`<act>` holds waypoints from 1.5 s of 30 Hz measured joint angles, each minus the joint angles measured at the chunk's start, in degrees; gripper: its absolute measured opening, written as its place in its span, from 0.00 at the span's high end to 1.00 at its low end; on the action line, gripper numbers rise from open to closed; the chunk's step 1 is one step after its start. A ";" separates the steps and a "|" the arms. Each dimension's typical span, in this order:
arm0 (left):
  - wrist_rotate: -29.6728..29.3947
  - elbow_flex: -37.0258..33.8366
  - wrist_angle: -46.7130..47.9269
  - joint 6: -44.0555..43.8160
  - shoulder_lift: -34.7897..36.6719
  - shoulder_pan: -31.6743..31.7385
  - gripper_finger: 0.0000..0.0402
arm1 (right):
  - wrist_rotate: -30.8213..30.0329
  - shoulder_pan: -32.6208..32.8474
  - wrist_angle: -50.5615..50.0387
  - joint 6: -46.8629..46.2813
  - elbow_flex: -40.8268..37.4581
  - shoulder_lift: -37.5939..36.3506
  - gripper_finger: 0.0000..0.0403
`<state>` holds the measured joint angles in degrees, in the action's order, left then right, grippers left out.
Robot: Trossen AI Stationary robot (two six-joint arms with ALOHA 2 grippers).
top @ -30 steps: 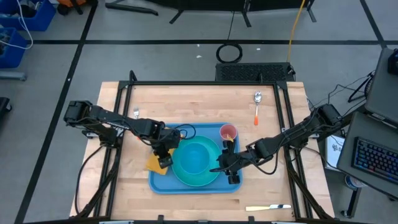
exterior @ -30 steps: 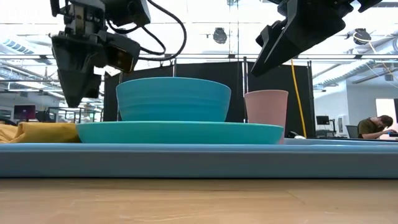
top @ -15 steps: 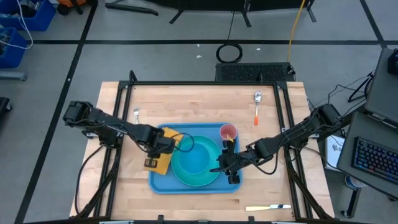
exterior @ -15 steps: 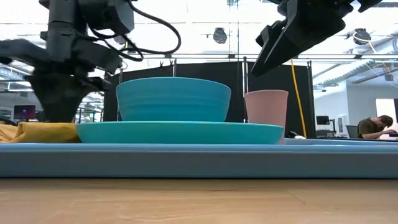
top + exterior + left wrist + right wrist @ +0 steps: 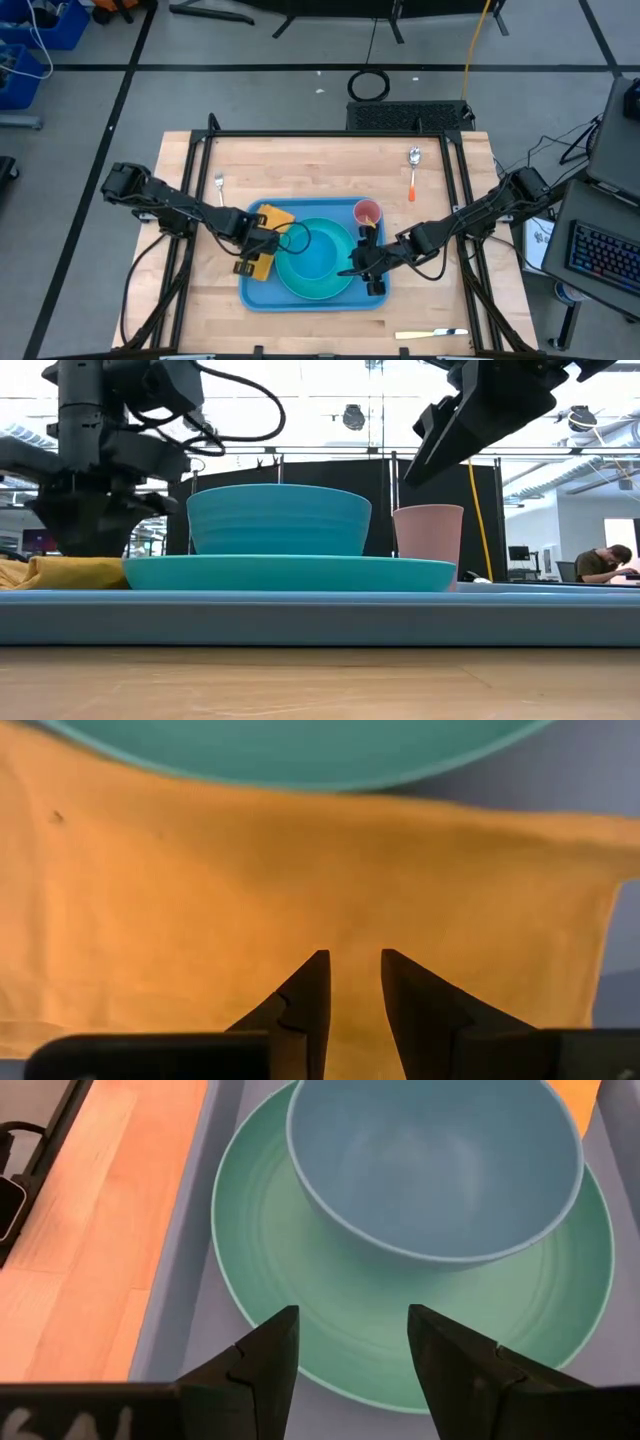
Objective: Set up tray
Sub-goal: Put the yellow napkin on top of the blue tray beside the green plate
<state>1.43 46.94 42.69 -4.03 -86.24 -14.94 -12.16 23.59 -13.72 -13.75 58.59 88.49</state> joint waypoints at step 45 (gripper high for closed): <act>5.07 -7.59 -23.42 -36.77 -0.11 0.02 0.76 | 0.00 0.00 0.20 0.10 -0.04 0.00 0.55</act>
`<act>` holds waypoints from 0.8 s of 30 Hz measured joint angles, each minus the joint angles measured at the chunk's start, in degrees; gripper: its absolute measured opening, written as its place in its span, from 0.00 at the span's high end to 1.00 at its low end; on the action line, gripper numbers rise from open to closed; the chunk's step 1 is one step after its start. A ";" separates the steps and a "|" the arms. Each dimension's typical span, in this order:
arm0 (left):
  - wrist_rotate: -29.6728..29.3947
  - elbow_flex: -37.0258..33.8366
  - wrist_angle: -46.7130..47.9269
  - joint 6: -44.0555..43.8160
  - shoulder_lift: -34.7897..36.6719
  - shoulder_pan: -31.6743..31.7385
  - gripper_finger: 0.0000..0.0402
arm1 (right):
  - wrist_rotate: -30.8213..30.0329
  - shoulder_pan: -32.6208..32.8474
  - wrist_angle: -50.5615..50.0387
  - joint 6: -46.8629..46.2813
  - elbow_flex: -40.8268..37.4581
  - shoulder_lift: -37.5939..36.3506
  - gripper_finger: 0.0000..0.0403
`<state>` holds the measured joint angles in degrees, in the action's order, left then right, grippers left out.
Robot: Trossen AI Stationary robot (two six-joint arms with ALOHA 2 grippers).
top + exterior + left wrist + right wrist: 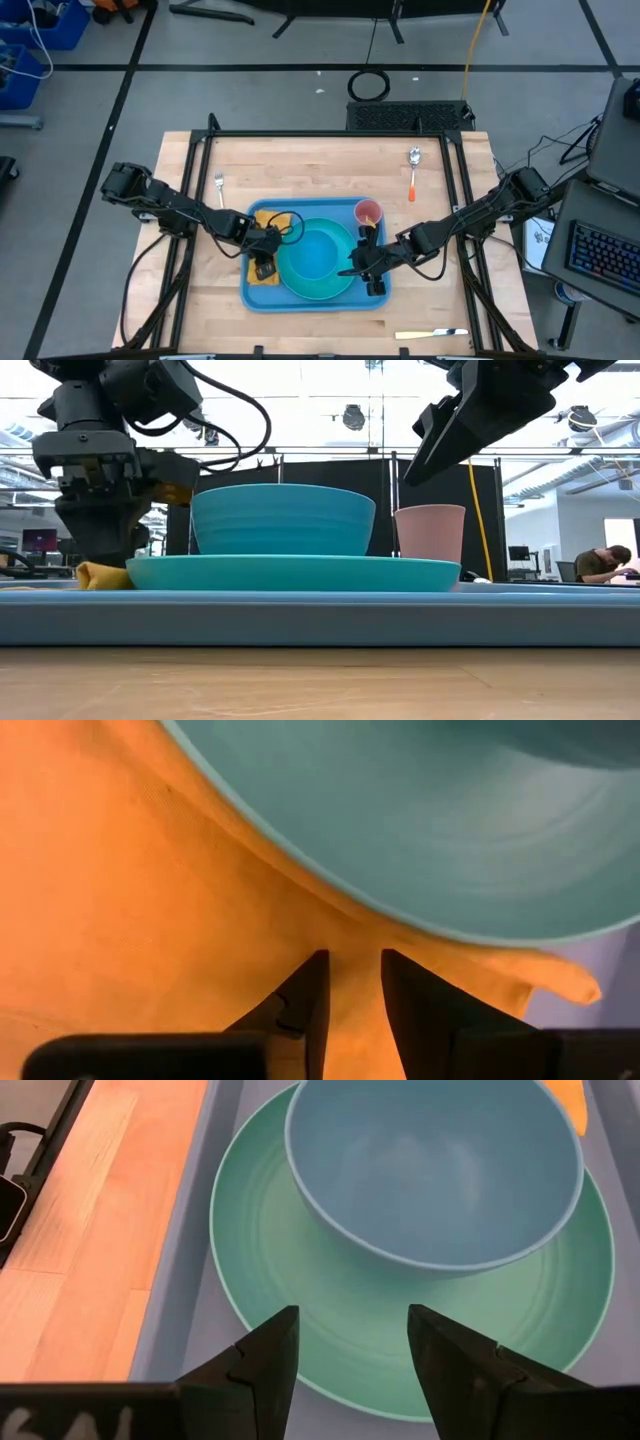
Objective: Set up tray
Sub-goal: Put the yellow napkin on top of the blue tray beside the green plate
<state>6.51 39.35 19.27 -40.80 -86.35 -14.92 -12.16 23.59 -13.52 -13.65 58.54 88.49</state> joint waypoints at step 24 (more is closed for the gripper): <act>4.14 0.07 0.59 0.24 0.07 -0.02 0.76 | -0.01 0.00 0.00 0.48 0.00 0.02 0.55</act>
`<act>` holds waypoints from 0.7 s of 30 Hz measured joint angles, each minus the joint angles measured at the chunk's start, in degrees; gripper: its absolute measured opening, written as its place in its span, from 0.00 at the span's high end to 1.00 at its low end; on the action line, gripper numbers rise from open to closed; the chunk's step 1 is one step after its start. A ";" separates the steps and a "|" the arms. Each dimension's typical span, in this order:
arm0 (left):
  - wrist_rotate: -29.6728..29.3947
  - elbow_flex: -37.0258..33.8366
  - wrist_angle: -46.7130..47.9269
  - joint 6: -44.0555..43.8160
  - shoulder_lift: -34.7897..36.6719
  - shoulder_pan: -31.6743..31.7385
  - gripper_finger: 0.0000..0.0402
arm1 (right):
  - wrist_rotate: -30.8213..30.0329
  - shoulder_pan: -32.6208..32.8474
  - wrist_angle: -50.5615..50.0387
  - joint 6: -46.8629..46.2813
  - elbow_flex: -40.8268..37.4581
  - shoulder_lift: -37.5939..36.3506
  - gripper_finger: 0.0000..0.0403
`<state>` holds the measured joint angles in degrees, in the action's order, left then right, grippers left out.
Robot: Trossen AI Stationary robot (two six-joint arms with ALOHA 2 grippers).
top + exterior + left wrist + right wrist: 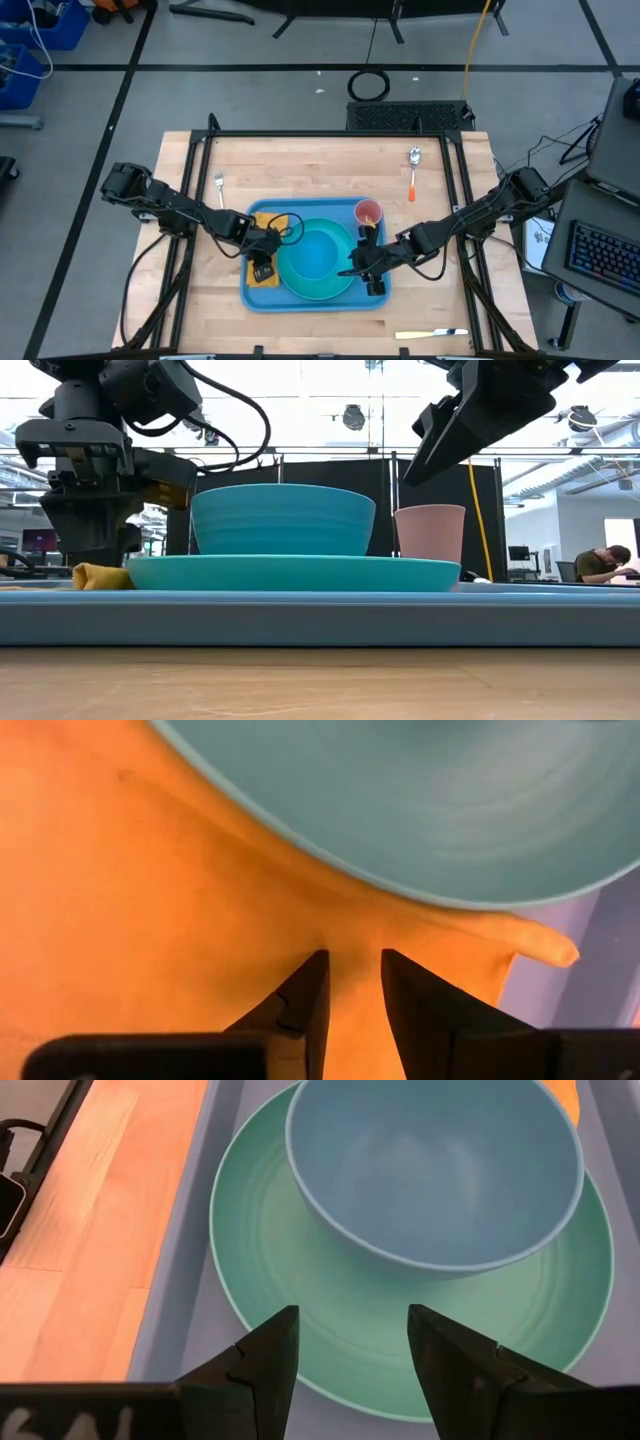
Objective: Set up tray
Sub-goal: Put the yellow napkin on top of the blue tray beside the green plate
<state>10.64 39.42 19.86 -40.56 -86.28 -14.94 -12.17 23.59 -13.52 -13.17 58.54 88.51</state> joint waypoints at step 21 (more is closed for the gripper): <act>-4.06 0.07 -0.26 -2.52 0.17 -1.31 0.76 | 1.72 0.02 0.09 -8.11 -2.68 0.04 0.56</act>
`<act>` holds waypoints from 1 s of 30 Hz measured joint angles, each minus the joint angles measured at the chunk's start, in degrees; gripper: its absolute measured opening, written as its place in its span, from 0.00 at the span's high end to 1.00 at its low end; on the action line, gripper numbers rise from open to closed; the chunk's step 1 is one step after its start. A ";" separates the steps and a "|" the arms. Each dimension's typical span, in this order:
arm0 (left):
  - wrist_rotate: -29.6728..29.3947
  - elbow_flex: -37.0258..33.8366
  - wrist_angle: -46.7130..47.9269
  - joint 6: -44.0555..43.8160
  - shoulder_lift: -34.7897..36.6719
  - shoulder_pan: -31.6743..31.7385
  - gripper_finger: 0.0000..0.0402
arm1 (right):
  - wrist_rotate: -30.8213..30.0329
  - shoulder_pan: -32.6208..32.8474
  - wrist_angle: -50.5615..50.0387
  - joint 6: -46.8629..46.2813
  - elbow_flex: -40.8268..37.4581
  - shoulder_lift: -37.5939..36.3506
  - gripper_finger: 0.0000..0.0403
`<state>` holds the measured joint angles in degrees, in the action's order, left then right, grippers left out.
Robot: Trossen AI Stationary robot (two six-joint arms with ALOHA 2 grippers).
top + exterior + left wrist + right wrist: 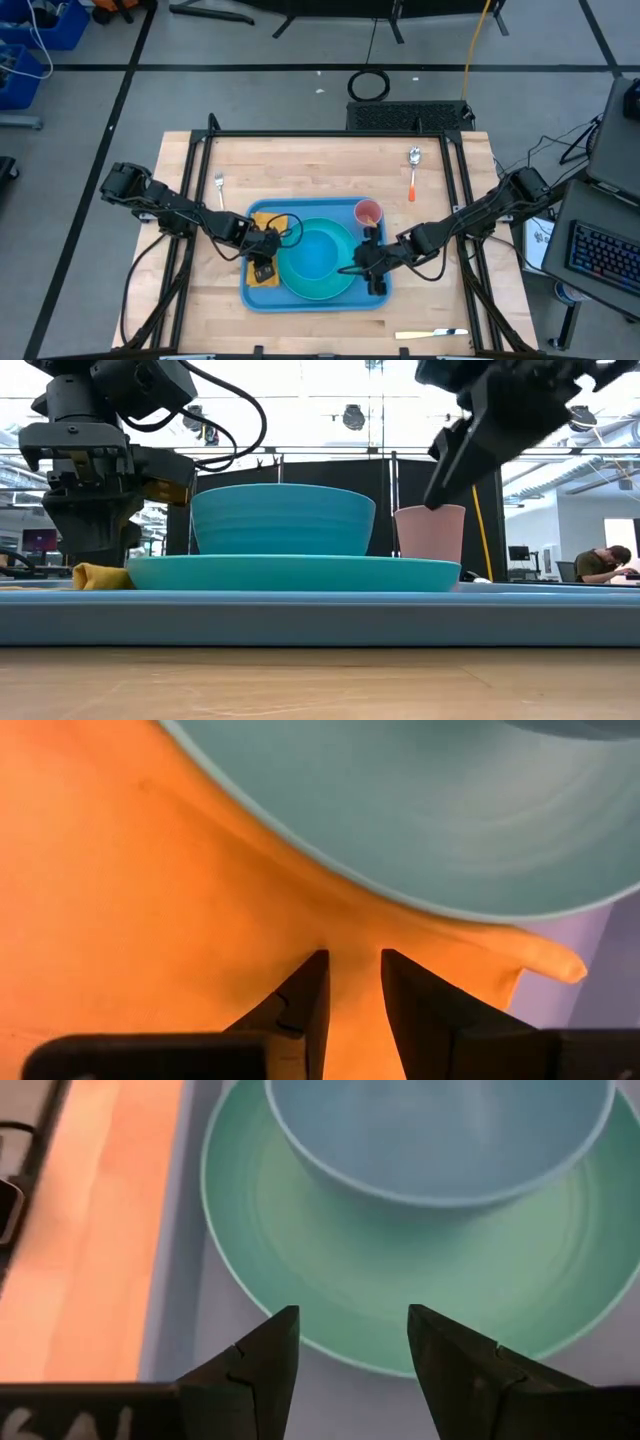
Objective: Set up tray
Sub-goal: Put the yellow napkin on top of the blue tray beside the green plate
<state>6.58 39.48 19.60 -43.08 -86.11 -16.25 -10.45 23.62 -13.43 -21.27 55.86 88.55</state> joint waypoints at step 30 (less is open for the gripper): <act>-3.75 0.00 -0.44 0.14 0.02 0.04 0.76 | 3.29 -3.78 11.93 3.94 -5.73 5.55 1.00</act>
<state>2.83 39.48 19.16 -42.94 -86.08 -16.21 -7.16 19.84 -1.50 -17.33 50.13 94.11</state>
